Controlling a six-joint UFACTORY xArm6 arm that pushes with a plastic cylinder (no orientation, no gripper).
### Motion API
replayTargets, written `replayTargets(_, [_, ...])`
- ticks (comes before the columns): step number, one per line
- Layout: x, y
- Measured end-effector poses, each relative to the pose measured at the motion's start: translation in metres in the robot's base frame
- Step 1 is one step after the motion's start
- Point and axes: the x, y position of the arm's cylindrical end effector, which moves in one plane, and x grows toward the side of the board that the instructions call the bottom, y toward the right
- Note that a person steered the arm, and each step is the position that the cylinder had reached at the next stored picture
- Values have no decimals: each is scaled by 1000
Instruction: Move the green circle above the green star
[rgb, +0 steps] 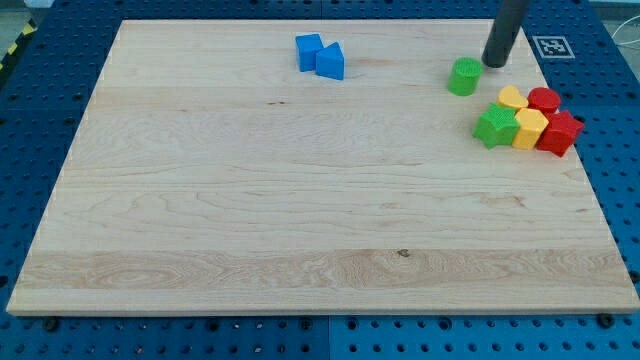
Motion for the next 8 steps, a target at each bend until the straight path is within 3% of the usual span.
replayTargets(2, [4, -44])
replayTargets(8, [49, -66])
